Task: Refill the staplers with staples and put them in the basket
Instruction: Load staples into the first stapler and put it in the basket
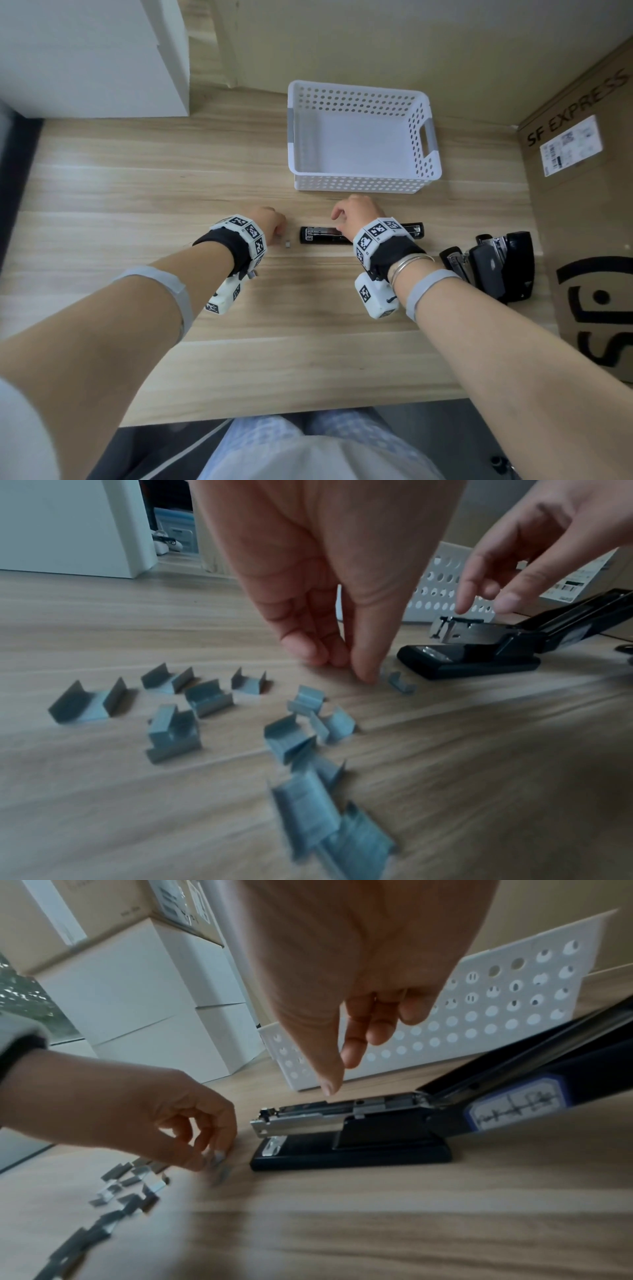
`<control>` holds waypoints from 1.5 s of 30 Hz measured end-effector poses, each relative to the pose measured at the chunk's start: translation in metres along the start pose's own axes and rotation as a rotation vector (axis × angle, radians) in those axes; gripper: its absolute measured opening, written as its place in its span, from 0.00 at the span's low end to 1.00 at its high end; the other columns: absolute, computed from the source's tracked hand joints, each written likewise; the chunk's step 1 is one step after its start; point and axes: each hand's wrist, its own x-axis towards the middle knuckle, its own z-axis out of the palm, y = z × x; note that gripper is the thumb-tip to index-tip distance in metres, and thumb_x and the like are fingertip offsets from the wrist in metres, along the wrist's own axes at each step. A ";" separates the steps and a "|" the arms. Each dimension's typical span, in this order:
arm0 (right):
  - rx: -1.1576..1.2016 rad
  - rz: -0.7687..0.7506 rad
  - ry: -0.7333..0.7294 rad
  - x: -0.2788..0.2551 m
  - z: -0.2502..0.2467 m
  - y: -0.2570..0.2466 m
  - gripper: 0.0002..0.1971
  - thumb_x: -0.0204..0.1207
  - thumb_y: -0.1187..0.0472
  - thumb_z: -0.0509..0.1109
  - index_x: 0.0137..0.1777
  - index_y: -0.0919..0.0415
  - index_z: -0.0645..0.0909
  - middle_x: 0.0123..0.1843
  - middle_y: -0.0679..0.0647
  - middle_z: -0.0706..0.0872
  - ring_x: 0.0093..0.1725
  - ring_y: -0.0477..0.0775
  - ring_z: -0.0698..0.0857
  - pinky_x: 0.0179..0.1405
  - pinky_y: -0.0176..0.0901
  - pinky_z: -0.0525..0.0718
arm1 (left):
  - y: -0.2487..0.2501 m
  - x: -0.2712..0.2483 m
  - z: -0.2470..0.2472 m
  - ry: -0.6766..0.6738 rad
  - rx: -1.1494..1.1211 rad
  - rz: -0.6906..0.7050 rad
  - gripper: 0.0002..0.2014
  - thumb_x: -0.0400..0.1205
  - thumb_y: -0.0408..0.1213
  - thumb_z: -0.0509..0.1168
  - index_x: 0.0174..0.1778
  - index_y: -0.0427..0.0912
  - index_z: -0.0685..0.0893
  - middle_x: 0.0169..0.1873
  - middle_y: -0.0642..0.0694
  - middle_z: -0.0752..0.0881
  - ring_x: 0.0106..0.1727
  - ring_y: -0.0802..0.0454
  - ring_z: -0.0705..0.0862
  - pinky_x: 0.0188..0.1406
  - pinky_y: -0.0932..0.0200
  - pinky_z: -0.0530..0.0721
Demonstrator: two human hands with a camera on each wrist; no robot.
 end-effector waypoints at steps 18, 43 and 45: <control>0.194 -0.103 0.034 -0.003 -0.007 -0.009 0.11 0.69 0.53 0.78 0.50 0.51 0.87 0.49 0.45 0.89 0.50 0.49 0.87 0.53 0.46 0.86 | 0.040 0.005 -0.025 0.027 -0.427 0.070 0.12 0.80 0.37 0.63 0.57 0.38 0.84 0.52 0.40 0.91 0.41 0.51 0.82 0.46 0.57 0.80; -0.044 -0.090 -0.070 0.003 0.009 0.006 0.10 0.77 0.49 0.70 0.49 0.53 0.89 0.51 0.52 0.88 0.54 0.56 0.84 0.45 0.43 0.80 | 0.041 0.009 -0.012 -0.014 -0.170 0.119 0.13 0.79 0.36 0.64 0.59 0.43 0.82 0.56 0.46 0.88 0.41 0.48 0.79 0.32 0.63 0.74; 0.003 -0.077 -0.065 0.005 0.010 0.006 0.11 0.79 0.51 0.67 0.50 0.53 0.89 0.51 0.53 0.89 0.57 0.56 0.83 0.51 0.45 0.80 | 0.040 0.010 -0.011 -0.017 -0.181 0.107 0.12 0.79 0.37 0.64 0.58 0.44 0.82 0.54 0.46 0.90 0.39 0.49 0.79 0.31 0.62 0.74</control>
